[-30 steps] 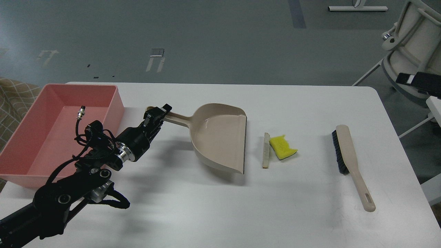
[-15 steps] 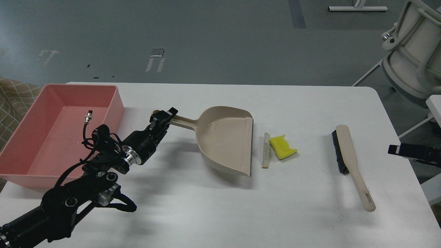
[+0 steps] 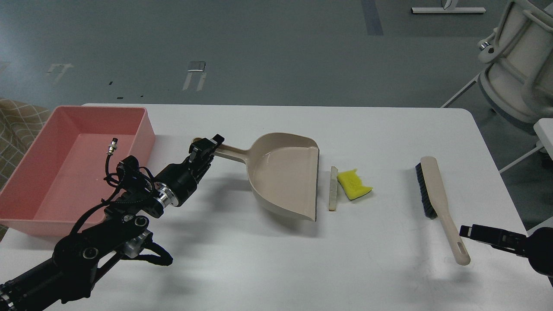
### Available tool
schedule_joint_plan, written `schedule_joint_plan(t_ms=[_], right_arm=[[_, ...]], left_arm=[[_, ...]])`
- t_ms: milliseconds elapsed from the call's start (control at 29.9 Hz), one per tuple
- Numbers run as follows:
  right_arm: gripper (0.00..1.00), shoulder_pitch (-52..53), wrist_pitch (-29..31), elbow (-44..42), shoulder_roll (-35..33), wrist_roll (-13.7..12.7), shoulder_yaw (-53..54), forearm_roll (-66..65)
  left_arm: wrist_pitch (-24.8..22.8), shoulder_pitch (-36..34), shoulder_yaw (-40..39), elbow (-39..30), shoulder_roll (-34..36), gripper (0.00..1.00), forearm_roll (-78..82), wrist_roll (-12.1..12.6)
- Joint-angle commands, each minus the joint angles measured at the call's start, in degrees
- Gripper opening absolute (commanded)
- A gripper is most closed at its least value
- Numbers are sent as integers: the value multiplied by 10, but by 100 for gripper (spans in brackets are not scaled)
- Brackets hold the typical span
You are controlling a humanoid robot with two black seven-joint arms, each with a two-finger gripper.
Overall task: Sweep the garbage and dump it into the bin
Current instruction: 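Reach the right gripper down to the black brush handle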
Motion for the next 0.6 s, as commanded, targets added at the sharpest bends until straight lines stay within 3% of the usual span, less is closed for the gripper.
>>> schedule_joint_plan(t_ms=[0,167,234,568], right_arm=[[87,5,-2,-6,24,-25,2,-4],[85,12,-2,-3,63,-56,1,-6],[73,12,-2,-5,64,-68,1,-7],[55,15,3,-5,77,-75,1,-31]], left_arm=[[0,-1,-1,0,0,0,0,0],[0,-1,-1,0,-1,0,0,0],[0,-1,-1,0,0,0,-1,0],[0,-2,-1,-1,-1,0,-1,1]])
